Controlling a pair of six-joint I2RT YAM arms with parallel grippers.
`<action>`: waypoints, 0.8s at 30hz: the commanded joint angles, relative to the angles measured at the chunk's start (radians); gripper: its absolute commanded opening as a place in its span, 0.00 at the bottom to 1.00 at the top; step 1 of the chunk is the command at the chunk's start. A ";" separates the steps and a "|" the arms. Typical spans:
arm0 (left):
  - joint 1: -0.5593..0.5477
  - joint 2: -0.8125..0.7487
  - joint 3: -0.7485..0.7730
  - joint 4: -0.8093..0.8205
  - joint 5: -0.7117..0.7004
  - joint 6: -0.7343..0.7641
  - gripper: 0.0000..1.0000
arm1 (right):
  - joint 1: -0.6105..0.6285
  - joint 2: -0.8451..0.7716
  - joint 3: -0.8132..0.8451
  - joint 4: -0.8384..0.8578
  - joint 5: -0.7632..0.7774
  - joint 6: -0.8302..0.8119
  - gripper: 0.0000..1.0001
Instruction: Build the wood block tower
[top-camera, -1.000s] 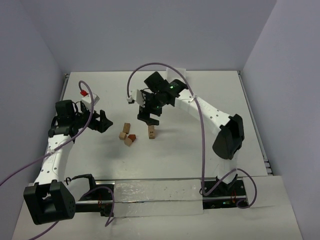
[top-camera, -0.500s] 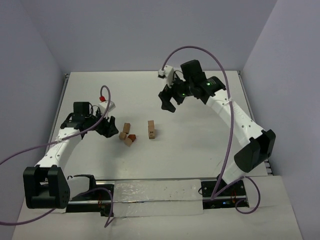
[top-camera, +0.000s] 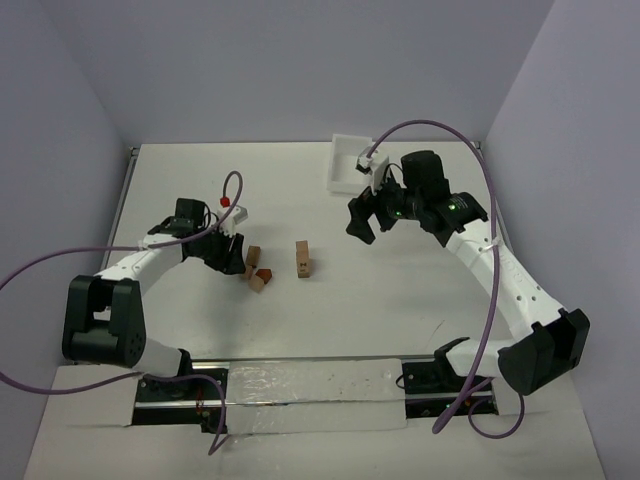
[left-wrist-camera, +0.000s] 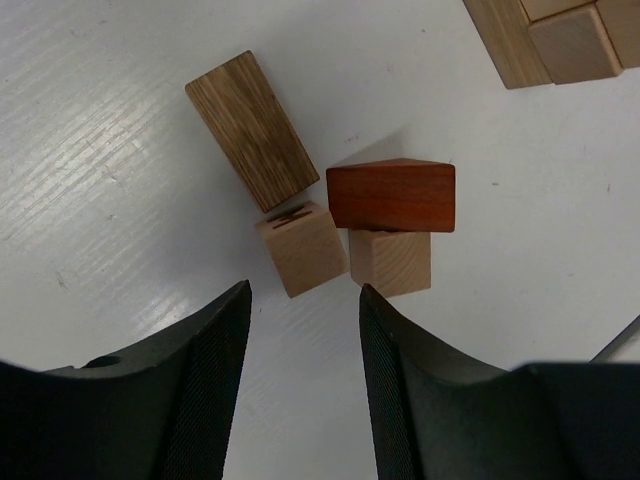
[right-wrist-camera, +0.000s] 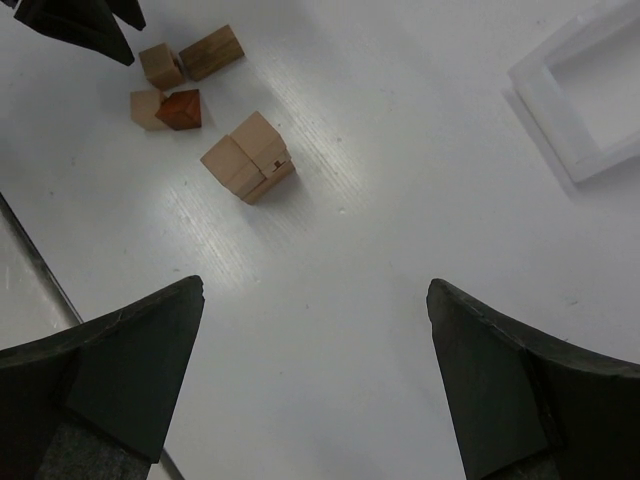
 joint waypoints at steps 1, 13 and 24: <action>-0.011 0.018 0.051 0.025 0.029 -0.027 0.53 | -0.007 -0.021 -0.024 0.088 -0.026 0.037 1.00; -0.011 0.107 0.068 0.066 0.040 -0.032 0.48 | -0.008 -0.011 -0.039 0.094 -0.055 0.049 1.00; -0.011 0.134 0.063 0.013 0.053 0.084 0.37 | -0.008 -0.002 -0.040 0.091 -0.057 0.039 1.00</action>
